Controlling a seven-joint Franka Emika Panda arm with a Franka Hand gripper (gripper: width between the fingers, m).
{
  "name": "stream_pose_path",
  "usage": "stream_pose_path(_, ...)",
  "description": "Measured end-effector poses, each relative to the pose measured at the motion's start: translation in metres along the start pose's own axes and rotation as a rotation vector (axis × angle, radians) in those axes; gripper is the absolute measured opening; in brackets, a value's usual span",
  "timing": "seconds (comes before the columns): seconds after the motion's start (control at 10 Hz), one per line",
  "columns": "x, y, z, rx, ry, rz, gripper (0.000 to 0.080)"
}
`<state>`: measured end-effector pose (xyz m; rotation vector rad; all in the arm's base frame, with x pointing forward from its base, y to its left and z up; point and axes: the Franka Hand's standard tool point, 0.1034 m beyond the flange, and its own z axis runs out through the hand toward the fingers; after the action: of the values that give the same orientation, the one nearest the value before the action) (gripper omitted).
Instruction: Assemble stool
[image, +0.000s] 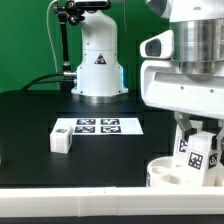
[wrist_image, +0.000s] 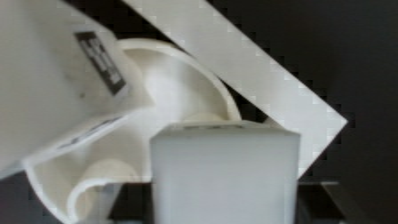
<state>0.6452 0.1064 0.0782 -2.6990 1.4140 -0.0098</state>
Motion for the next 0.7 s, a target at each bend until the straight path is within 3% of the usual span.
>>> stream_pose_path(0.1,-0.0039,-0.0021,0.0004,0.019,-0.008,0.167,0.0340)
stream_pose_path(0.7,-0.0128,-0.0054,0.0010,0.013,-0.033,0.540,0.0340)
